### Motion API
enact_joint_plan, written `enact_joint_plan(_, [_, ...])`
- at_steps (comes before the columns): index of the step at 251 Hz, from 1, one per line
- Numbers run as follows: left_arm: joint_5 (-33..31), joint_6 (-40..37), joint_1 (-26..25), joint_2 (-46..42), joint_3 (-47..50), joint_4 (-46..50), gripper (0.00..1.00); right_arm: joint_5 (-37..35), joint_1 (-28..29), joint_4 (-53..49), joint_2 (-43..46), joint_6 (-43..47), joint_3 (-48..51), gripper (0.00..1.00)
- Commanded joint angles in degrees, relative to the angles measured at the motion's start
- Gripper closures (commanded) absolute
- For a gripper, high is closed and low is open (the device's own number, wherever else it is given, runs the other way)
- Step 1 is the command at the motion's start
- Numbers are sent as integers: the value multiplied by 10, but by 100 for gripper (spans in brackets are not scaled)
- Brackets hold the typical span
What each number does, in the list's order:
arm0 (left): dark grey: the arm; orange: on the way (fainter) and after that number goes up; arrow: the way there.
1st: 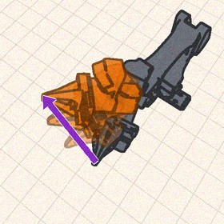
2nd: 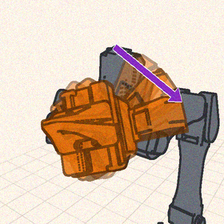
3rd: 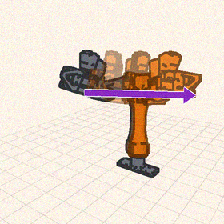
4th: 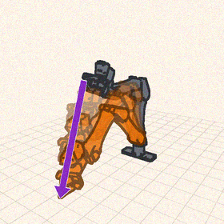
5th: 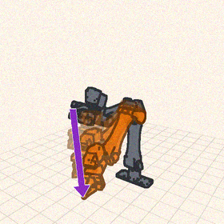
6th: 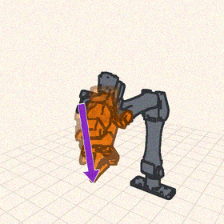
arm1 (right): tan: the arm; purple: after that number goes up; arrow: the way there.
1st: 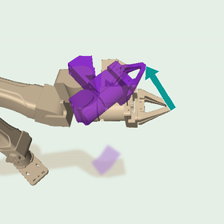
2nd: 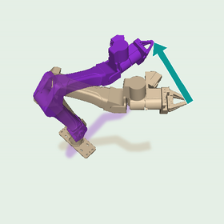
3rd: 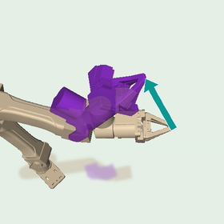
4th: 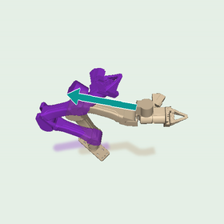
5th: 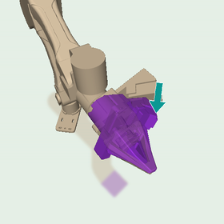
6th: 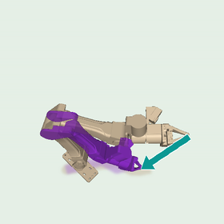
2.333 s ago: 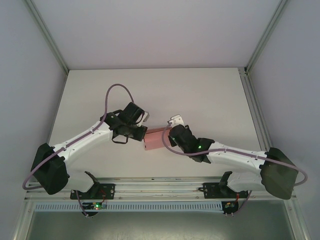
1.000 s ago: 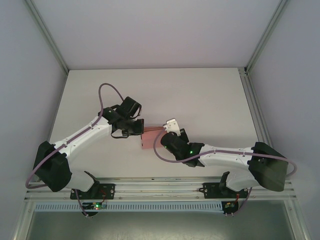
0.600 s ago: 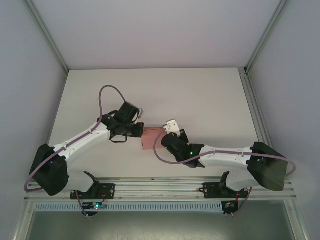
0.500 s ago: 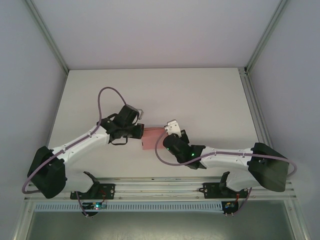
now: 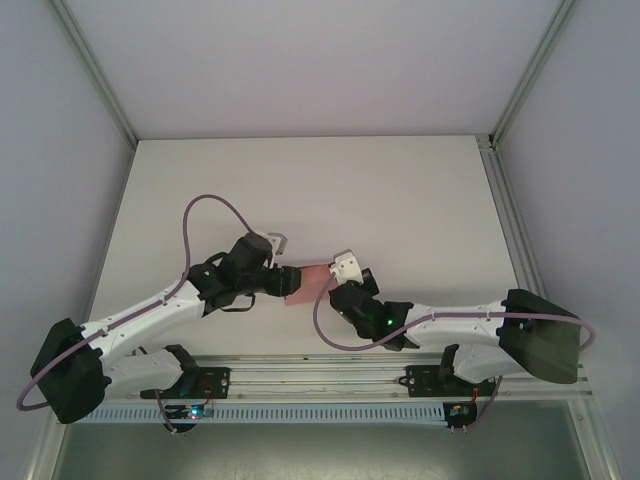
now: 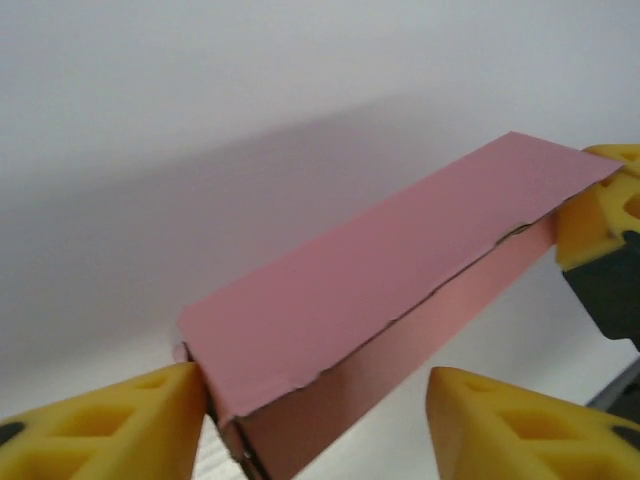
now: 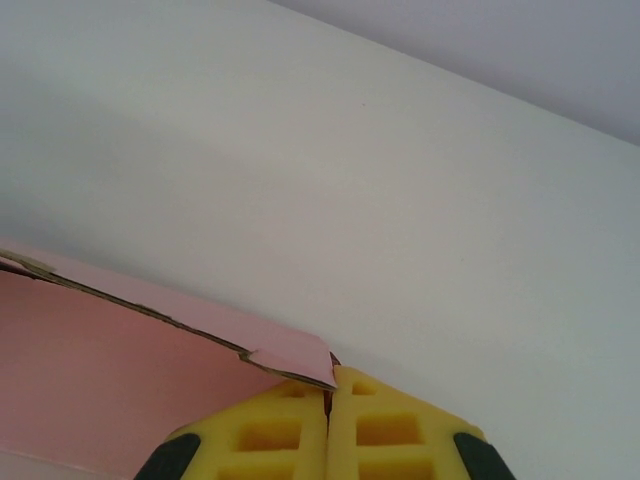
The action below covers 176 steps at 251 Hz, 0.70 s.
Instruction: Assemble paper box
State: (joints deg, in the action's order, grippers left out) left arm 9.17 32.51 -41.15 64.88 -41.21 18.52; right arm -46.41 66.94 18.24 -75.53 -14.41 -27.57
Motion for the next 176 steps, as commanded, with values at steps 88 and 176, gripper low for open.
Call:
enact_joint_plan(88, [-67,198,-1,-48,-69,112,0,33,13,-41,-6,8,29,100])
enact_joint_plan(176, [-27,309,61,-36,11,6,0,37,18,-41,1,6,32,100])
